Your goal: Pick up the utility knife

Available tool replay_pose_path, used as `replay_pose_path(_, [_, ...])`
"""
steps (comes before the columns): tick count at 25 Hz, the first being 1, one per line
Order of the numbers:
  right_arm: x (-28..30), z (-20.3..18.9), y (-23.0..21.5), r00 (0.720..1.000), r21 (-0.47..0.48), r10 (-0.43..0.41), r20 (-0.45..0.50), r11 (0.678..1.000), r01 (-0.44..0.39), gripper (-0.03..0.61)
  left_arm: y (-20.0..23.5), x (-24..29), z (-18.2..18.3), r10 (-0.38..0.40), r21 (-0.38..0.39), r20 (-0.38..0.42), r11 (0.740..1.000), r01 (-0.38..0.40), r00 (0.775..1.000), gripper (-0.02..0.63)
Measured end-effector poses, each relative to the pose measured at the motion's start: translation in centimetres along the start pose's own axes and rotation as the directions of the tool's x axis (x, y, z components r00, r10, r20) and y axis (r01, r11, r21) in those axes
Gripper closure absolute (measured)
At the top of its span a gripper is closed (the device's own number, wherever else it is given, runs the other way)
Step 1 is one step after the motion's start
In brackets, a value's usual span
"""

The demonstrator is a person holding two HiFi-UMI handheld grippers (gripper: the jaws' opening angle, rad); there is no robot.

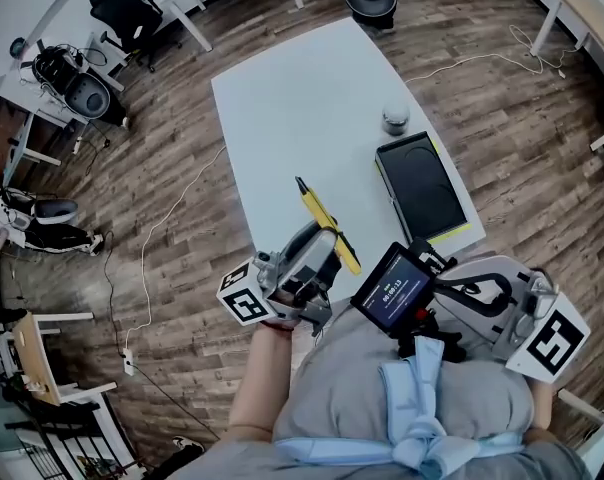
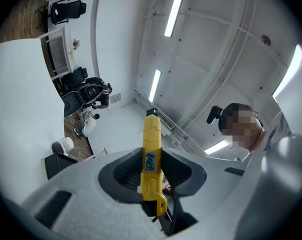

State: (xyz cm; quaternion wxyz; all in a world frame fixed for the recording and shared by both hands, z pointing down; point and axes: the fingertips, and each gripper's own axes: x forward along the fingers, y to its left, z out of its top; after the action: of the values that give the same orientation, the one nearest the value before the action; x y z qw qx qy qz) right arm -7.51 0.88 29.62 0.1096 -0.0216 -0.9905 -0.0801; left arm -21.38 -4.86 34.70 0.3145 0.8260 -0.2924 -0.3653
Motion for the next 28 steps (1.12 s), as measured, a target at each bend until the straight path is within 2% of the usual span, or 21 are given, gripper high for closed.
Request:
replay_pose_path(15, [-0.34, 0.4, -0.59, 0.999, -0.023, -0.05, 0.007, 0.998, 0.05, 0.552, 0.31, 0.24, -0.07, -0.004, -0.005, -0.009, 1.0, 0.004, 1.0, 0.491])
replay_pose_path(28, [-0.36, 0.42, -0.61, 0.999, -0.021, -0.037, -0.001, 0.999, 0.037, 0.552, 0.38, 0.36, -0.27, -0.005, -0.002, -0.012, 1.0, 0.005, 1.0, 0.491])
